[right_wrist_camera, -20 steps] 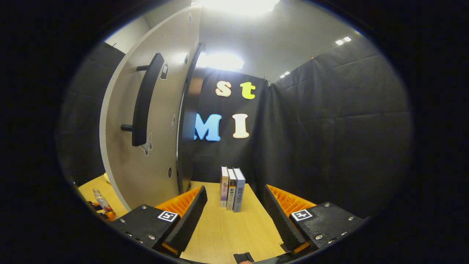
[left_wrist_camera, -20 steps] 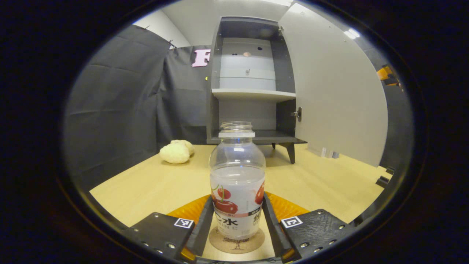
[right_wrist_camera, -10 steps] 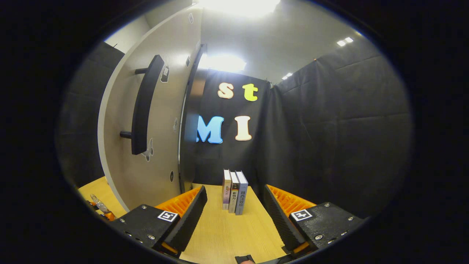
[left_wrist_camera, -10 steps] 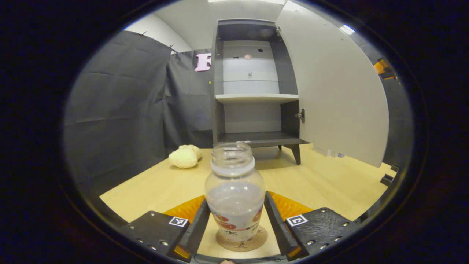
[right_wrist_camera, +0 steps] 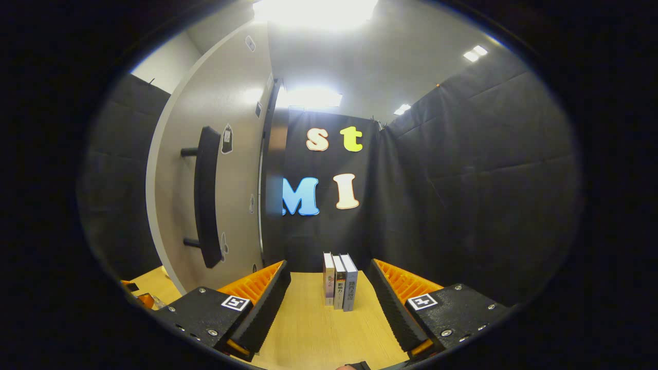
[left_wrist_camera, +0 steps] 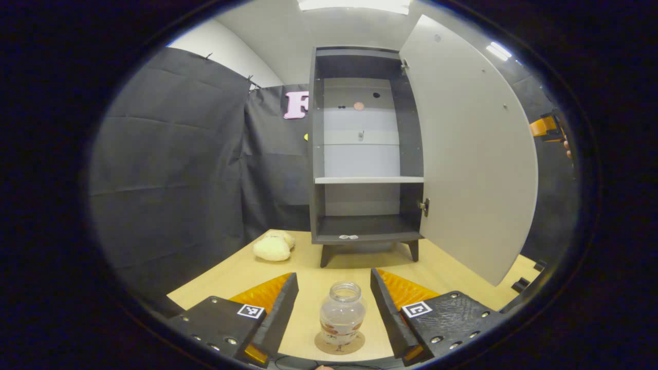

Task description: Open the cabinet door with the right hand, grasp the bottle in the cabinet with the left hand and place it on the coaster, then close the cabinet door with the right hand.

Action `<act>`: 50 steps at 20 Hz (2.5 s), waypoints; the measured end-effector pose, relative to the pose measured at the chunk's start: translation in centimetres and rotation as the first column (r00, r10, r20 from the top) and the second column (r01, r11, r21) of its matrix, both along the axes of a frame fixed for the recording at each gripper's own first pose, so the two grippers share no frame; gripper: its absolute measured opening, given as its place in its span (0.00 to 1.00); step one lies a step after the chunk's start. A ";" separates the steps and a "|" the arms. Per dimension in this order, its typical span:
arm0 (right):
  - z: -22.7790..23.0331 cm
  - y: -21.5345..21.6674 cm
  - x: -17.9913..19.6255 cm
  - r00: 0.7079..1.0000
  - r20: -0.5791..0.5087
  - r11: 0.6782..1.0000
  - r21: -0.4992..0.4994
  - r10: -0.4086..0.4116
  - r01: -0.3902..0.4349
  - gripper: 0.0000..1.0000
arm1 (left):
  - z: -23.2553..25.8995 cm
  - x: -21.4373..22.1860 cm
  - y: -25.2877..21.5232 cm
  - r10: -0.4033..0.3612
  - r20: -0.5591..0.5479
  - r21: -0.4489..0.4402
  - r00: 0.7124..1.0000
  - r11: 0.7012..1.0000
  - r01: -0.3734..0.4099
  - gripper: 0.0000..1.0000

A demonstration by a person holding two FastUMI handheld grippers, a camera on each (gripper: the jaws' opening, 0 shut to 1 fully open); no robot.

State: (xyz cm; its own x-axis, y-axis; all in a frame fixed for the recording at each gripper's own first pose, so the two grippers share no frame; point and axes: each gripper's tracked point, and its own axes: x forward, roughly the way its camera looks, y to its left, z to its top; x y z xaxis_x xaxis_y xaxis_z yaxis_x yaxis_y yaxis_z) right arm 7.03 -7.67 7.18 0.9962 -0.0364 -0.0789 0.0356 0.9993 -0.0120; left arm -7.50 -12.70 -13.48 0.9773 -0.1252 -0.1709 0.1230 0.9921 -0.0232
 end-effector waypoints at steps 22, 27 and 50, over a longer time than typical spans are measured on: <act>3.5 16.4 -2.2 0.997 0.052 0.998 -0.030 -0.055 0.057 0.90 | 7.0 1.3 19.5 0.007 0.108 0.008 0.994 1.000 -0.008 0.81; 3.1 22.8 -0.7 0.998 0.058 0.999 -0.023 0.025 -0.023 0.90 | 6.5 0.5 23.2 0.040 0.101 -0.009 0.994 0.999 -0.039 0.81; 2.0 35.5 4.8 0.977 0.078 0.980 -0.028 0.197 -0.196 0.93 | 5.6 -0.1 31.3 0.151 0.048 -0.047 0.987 0.988 -0.149 0.87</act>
State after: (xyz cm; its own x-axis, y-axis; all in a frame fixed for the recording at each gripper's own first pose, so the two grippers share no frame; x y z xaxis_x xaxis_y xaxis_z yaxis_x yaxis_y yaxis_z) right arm 11.87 27.82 9.18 0.9871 0.1598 0.0005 -0.1597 0.9865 -0.0374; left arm -7.56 18.55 -7.86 0.9929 0.0171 -0.1175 -0.0248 0.9976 -0.0641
